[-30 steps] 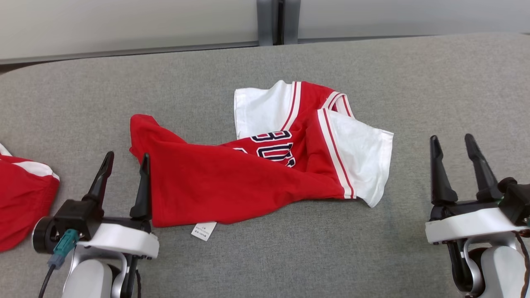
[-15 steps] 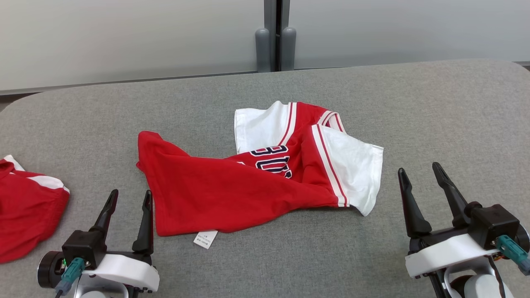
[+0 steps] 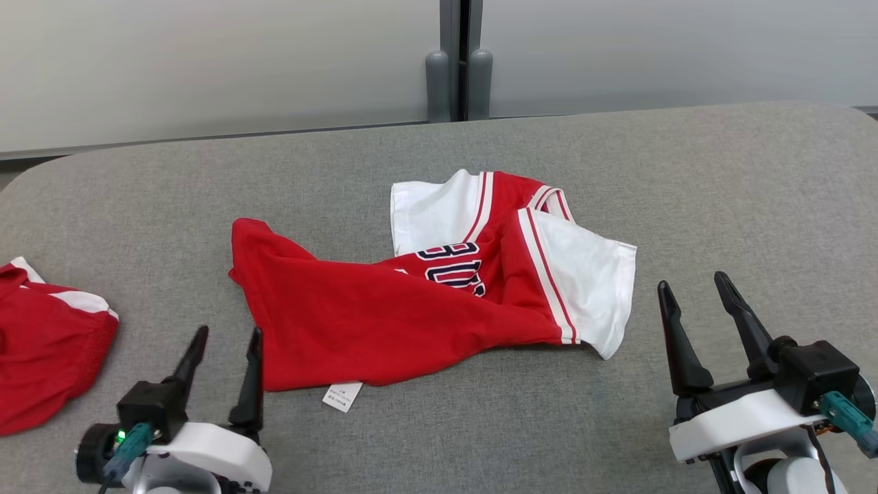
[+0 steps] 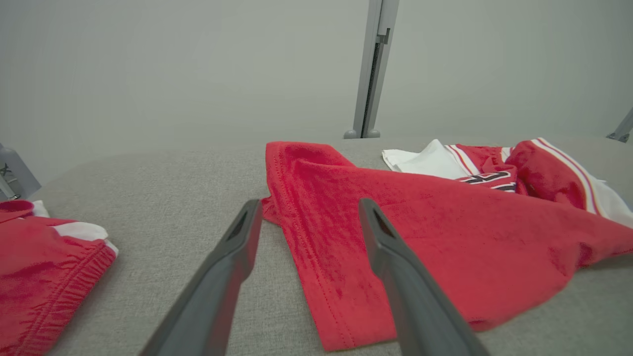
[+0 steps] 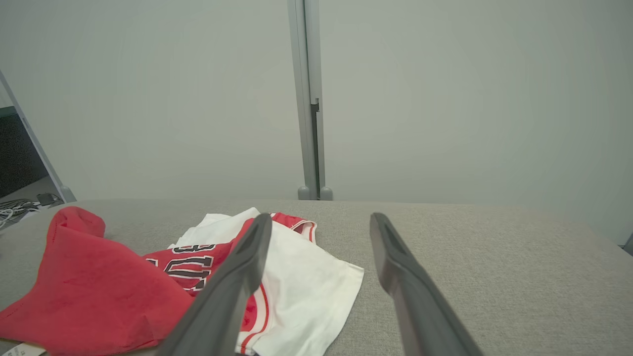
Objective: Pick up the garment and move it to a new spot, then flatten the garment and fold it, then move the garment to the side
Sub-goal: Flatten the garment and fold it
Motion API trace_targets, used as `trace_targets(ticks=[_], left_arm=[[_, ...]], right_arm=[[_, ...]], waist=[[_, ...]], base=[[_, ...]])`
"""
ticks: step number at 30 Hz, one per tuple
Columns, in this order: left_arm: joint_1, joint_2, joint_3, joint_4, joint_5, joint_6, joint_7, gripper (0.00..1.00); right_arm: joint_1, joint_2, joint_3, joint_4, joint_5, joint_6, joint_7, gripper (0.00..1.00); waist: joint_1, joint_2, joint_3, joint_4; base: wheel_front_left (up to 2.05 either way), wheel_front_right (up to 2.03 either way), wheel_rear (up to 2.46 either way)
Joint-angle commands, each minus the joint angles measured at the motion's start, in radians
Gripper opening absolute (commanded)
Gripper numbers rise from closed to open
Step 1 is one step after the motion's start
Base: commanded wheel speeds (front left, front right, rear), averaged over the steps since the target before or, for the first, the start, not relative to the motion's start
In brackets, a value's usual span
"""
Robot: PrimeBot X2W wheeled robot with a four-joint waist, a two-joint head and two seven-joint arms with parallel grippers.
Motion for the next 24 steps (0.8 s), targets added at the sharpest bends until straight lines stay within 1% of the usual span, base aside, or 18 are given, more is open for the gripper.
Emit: trace_targets(ticks=[1,4,7,10,14,15,16,17,18,19,24], left_arm=[[-0.014,-0.001,-0.006,0.02,-0.01,-0.005,0.021,1.0],[-0.015,-0.007,-0.026,0.092,-0.037,-0.021,0.098,1.0],[-0.023,-0.017,-0.038,0.163,-0.065,-0.032,0.138,1.0],[-0.039,-0.024,-0.042,0.208,-0.086,-0.037,0.138,1.0],[-0.06,-0.026,-0.052,0.242,-0.1,-0.046,0.111,1.0],[-0.066,-0.024,-0.056,0.247,-0.101,-0.048,0.104,0.97],[-0.073,-0.022,-0.062,0.253,-0.102,-0.05,0.098,0.76],[-0.078,-0.02,-0.066,0.259,-0.106,-0.051,0.095,0.41],[-0.082,-0.017,-0.072,0.26,-0.105,-0.054,0.085,0.15],[-0.085,-0.013,-0.075,0.261,-0.104,-0.056,0.074,0.0],[-0.104,0.003,-0.092,0.283,-0.115,-0.06,0.045,0.0]], right_arm=[[-0.002,0.001,-0.002,-0.001,0.006,0.0,0.0,1.0],[-0.008,0.005,0.007,0.005,0.007,0.0,0.005,1.0],[-0.014,0.008,0.012,0.014,0.014,0.0,0.003,1.0],[-0.018,0.012,0.01,0.019,0.017,0.0,-0.001,1.0],[-0.021,0.014,0.004,0.029,0.02,0.0,-0.004,1.0],[-0.022,0.015,0.001,0.031,0.018,0.0,-0.003,1.0],[-0.023,0.015,0.0,0.034,0.018,0.0,-0.003,1.0],[-0.024,0.015,-0.001,0.036,0.018,0.0,-0.002,1.0],[-0.024,0.014,-0.003,0.039,0.018,0.0,-0.001,1.0],[-0.023,0.013,-0.006,0.043,0.017,0.0,0.0,1.0],[-0.034,0.005,-0.03,0.063,0.016,0.0,-0.003,1.0]], waist=[[0.0,-0.0001,0.004,0.002],[0.0,-0.0001,0.016,-0.002],[0.0,-0.0001,0.028,-0.008],[0.0,-0.0001,0.038,-0.01],[0.0,-0.0001,0.047,-0.009],[0.0,-0.0001,0.049,-0.009],[0.0,-0.0001,0.05,-0.009],[0.0,-0.0001,0.051,-0.009],[0.0,-0.0001,0.051,-0.009],[0.0,-0.0001,0.052,-0.01],[0.0,-0.0001,0.054,-0.007]], base=[[0.0,0.0,0.0],[0.0,0.0,0.0],[0.0,0.0,0.0],[0.0,0.0,0.0],[0.0,0.0,0.0],[0.0,0.0,0.0],[0.0,0.0,0.0],[0.0,0.0,0.0],[0.0,0.0,0.0],[0.0,0.0,0.0],[0.0,0.0,0.0]])
